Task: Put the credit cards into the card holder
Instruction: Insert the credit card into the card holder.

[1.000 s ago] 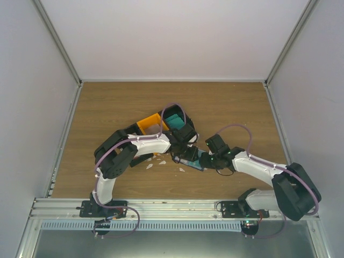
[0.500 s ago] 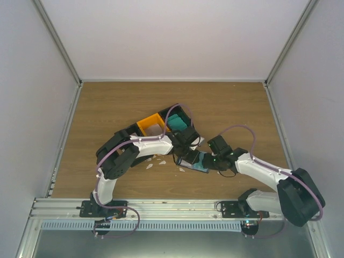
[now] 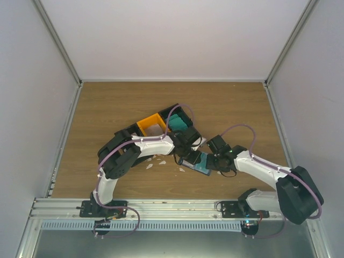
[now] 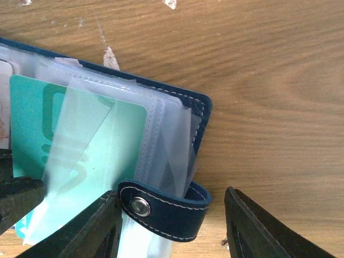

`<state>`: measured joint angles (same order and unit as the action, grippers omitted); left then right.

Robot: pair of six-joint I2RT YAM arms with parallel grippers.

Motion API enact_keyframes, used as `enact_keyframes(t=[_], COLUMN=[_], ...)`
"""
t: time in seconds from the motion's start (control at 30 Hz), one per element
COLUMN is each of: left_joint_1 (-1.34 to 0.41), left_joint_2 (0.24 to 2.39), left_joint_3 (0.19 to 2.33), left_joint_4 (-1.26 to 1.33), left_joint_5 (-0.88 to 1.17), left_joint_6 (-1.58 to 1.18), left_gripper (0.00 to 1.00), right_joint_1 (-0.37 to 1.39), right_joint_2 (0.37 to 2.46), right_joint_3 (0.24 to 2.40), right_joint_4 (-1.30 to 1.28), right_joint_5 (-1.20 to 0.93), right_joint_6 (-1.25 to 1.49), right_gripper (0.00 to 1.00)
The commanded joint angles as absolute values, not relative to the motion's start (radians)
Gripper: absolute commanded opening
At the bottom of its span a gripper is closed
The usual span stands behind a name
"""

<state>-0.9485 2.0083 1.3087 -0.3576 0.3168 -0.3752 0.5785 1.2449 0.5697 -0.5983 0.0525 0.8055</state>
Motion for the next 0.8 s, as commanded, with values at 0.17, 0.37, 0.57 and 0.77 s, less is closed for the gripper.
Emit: enact_keyframes(t=[0.17, 0.37, 0.57, 0.77], left_joint_1=[-0.954, -0.954, -0.954, -0.954], left_joint_2=[2.038, 2.045, 2.049, 2.050], left_joint_3=[1.324, 1.327, 1.328, 1.327], left_joint_4=[-0.344, -0.351, -0.356, -0.358], left_joint_5=[0.315, 0.305, 0.302, 0.296], left_joint_6=[-0.396, -0.411, -0.420, -0.422], left_gripper=[0.18, 0.18, 0.18, 0.18], right_joint_1=[0.577, 0.577, 0.580, 0.581], right_joint_2=[1.174, 1.122, 1.247, 1.254], right_joint_3=[0.601, 0.546, 0.541, 0.556], right_joint_4=[-0.695, -0.565, -0.597, -0.666], right_joint_5=[0.129, -0.053, -0.004, 0.180], right_joint_6=[0.855, 0.771, 0.787, 0.878], right_gripper=[0.59, 0.66, 0.62, 0.56])
